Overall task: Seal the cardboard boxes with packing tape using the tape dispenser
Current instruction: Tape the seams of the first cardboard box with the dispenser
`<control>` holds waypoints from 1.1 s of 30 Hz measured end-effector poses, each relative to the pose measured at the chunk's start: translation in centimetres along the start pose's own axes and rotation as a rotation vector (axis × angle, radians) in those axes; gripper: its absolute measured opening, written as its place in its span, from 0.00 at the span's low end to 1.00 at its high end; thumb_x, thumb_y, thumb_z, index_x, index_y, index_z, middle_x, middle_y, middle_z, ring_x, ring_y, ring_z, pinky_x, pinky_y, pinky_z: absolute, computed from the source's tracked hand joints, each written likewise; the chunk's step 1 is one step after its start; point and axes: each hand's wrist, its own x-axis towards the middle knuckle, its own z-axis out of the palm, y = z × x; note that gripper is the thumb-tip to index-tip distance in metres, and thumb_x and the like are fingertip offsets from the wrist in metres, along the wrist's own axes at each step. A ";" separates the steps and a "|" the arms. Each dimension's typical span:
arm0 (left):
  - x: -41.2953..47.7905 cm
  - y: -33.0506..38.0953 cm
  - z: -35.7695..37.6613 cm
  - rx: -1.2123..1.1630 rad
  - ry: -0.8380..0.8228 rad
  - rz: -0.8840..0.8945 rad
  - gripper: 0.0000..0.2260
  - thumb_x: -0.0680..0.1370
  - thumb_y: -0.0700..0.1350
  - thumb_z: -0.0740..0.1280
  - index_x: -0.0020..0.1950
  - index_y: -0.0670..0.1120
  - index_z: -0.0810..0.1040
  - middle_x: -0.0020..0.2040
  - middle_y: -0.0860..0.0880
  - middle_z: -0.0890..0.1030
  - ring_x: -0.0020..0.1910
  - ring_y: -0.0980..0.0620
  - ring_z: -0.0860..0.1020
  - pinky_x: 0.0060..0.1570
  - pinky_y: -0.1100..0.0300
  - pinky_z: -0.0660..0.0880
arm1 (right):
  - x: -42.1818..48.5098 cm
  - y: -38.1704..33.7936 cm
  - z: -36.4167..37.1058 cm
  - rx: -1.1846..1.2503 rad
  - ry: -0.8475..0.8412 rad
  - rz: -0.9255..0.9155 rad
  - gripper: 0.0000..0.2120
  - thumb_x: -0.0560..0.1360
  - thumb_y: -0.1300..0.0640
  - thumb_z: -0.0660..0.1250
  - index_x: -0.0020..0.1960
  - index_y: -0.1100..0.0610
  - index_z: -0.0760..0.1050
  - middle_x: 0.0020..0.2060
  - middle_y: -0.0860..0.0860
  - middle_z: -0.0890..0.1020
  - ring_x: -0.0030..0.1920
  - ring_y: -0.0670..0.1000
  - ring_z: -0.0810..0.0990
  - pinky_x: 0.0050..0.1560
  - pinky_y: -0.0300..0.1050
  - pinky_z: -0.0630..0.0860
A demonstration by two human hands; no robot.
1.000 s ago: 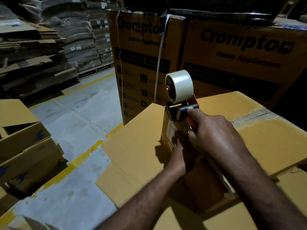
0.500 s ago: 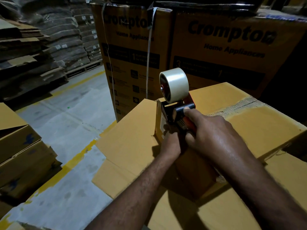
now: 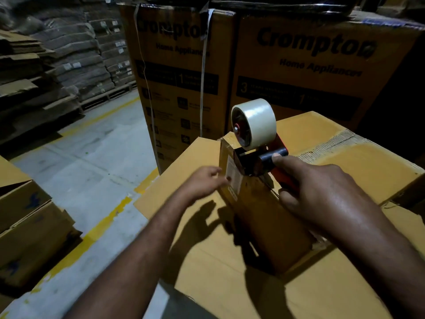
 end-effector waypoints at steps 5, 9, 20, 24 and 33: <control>3.0 6.5 -3.7 0.168 0.314 0.271 0.17 0.82 0.46 0.66 0.71 0.48 0.75 0.67 0.50 0.78 0.65 0.50 0.76 0.62 0.50 0.75 | -0.1 -0.3 -0.2 -0.029 -0.017 0.031 0.32 0.78 0.47 0.65 0.76 0.35 0.51 0.43 0.46 0.70 0.36 0.42 0.69 0.31 0.35 0.67; 5.1 10.2 -3.2 0.267 -0.044 0.169 0.12 0.82 0.38 0.64 0.65 0.40 0.76 0.57 0.45 0.79 0.60 0.44 0.77 0.56 0.54 0.76 | -0.3 -0.5 -0.6 -0.017 -0.043 0.045 0.33 0.78 0.48 0.65 0.76 0.35 0.51 0.55 0.49 0.78 0.38 0.42 0.71 0.33 0.32 0.69; 4.5 9.9 -0.7 0.837 -0.015 0.003 0.34 0.82 0.56 0.62 0.83 0.49 0.49 0.83 0.42 0.46 0.81 0.40 0.39 0.73 0.30 0.35 | -2.1 -0.1 -0.7 -0.052 -0.047 0.033 0.31 0.78 0.48 0.66 0.75 0.35 0.53 0.41 0.45 0.67 0.36 0.41 0.68 0.32 0.35 0.68; 5.8 9.6 -0.3 0.850 -0.004 0.021 0.36 0.82 0.56 0.63 0.83 0.50 0.47 0.83 0.44 0.48 0.81 0.40 0.39 0.70 0.26 0.35 | -4.8 0.8 -1.7 -0.028 -0.070 0.027 0.30 0.79 0.47 0.64 0.74 0.35 0.51 0.36 0.43 0.66 0.37 0.41 0.72 0.36 0.36 0.76; 5.7 10.0 0.5 0.983 0.063 -0.026 0.32 0.83 0.64 0.52 0.83 0.55 0.46 0.83 0.45 0.45 0.80 0.38 0.37 0.68 0.24 0.33 | -9.0 2.8 -2.1 -0.046 -0.074 0.030 0.30 0.79 0.46 0.62 0.74 0.35 0.49 0.36 0.43 0.69 0.34 0.41 0.74 0.32 0.33 0.74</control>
